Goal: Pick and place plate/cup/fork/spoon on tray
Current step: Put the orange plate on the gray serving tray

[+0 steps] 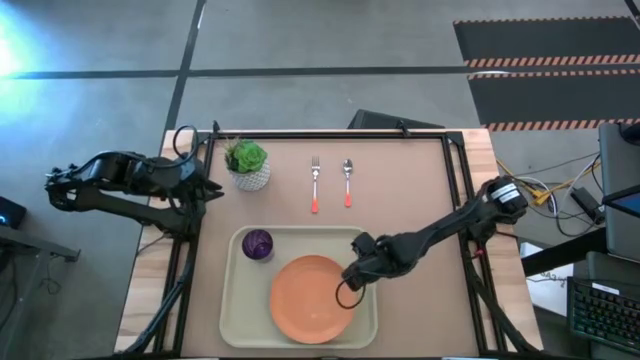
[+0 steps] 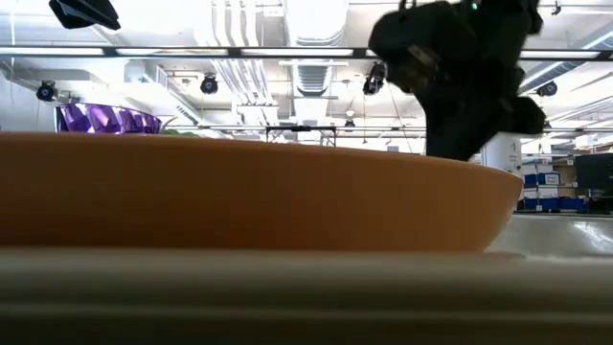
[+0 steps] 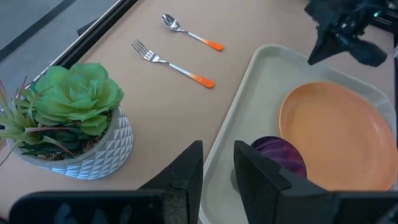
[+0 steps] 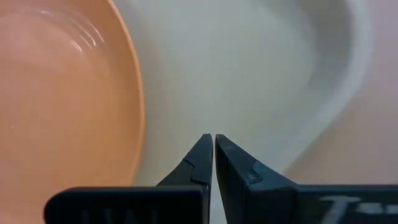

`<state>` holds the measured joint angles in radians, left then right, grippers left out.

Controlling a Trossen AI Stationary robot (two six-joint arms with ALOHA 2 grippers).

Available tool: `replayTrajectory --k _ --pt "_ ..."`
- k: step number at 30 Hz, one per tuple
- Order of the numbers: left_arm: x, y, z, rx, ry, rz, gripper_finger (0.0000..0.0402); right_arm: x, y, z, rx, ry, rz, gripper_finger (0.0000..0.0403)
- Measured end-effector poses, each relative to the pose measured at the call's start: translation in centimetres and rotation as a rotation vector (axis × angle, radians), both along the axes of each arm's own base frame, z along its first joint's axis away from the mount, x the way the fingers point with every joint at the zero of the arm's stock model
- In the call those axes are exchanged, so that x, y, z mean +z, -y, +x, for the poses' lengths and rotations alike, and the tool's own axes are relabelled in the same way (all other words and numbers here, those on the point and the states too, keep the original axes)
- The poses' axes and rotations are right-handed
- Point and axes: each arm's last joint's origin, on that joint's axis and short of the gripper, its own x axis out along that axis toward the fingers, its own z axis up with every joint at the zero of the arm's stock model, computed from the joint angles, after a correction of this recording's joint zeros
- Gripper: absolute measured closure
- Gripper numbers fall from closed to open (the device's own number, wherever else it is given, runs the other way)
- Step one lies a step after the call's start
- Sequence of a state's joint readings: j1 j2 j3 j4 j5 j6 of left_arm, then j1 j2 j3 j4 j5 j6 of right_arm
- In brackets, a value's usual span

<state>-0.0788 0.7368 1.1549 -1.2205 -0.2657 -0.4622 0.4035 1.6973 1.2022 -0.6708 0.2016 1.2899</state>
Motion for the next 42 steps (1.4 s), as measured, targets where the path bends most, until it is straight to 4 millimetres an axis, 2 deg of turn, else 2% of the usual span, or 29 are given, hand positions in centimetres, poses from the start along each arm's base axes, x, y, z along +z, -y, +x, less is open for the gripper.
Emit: replayTrajectory --k 8,13,22,31,42 --pt "0.0 0.0 0.0 0.000 0.000 0.000 0.0329 -3.4 -0.7 1.0 -0.008 0.005 0.053 0.0395" --pt "0.0 0.0 0.0 -0.003 0.000 0.003 0.0329 -4.1 -1.3 2.3 -0.014 -0.002 0.062 0.0395" --pt "0.0 0.0 0.0 -0.019 -0.004 0.020 0.0329 -3.4 -2.8 5.8 0.025 0.078 0.066 0.0395" --pt "0.0 0.0 -0.1 -0.022 -0.003 0.023 0.0329 -4.0 -3.7 7.9 0.034 0.087 0.073 0.0394" --pt "0.0 0.0 -0.1 -0.023 -0.004 0.024 0.0329 -1.8 -3.5 9.7 0.062 0.180 0.031 0.0394"
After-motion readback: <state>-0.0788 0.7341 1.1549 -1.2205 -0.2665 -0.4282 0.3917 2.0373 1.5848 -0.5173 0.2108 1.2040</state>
